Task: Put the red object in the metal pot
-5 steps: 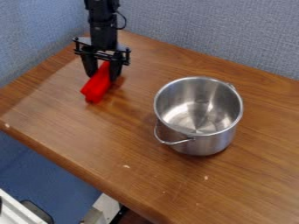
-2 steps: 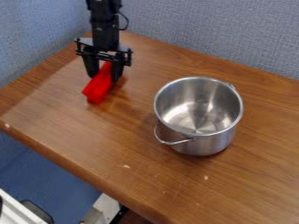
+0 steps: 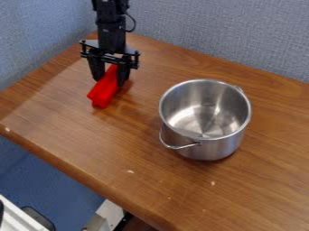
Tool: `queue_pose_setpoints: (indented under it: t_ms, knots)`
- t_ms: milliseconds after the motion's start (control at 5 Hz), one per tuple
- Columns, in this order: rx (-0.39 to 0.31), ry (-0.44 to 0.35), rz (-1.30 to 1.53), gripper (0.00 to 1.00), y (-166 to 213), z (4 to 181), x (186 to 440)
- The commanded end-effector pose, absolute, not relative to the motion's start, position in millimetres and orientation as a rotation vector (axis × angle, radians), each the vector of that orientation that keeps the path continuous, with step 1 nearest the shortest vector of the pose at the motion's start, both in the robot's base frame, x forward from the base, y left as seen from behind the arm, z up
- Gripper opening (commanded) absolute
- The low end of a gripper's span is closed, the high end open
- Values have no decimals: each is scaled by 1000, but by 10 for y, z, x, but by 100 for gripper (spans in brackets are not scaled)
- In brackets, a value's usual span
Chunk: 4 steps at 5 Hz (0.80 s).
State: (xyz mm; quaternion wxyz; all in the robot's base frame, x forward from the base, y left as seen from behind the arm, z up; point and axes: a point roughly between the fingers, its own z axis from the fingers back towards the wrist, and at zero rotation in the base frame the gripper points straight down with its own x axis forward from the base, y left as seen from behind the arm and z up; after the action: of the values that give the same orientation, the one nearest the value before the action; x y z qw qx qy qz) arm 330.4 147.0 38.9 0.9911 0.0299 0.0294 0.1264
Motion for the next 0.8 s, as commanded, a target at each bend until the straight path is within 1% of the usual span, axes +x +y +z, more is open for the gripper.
queue_pose_setpoints:
  t_ms: [0,600]
  knots:
    - [68,20,240,0,1400,540,3343]
    - [67,16,235,0,1333,575,3342]
